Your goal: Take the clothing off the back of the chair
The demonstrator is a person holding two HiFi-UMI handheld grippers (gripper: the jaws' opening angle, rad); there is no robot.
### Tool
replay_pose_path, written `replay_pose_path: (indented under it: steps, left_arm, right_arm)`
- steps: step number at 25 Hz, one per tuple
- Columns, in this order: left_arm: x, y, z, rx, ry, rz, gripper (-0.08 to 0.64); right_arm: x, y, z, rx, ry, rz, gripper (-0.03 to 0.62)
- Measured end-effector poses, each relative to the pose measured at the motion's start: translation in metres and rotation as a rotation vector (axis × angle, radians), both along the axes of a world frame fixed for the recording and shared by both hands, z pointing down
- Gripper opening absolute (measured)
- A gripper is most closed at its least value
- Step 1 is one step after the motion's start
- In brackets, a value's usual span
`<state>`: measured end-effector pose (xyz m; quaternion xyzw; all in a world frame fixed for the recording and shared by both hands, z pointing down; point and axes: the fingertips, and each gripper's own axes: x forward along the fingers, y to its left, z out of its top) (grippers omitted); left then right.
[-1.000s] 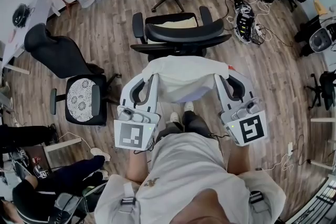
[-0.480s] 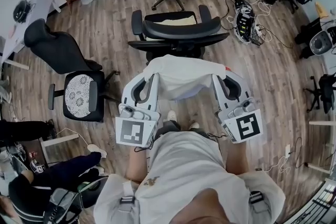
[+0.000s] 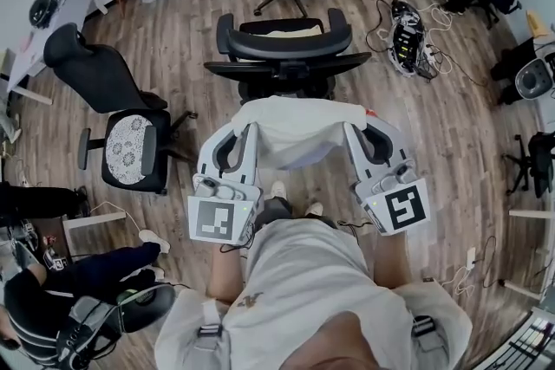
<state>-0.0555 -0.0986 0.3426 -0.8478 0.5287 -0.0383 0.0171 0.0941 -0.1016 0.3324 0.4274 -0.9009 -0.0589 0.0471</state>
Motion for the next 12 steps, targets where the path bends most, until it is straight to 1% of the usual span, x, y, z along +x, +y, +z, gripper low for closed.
replay_pose_path:
  steps: [12]
  left_arm:
    - [0.009, 0.017, -0.003, 0.006, -0.020, -0.038, 0.027]
  right_arm:
    - [0.010, 0.010, 0.001, 0.001, -0.029, -0.043, 0.028]
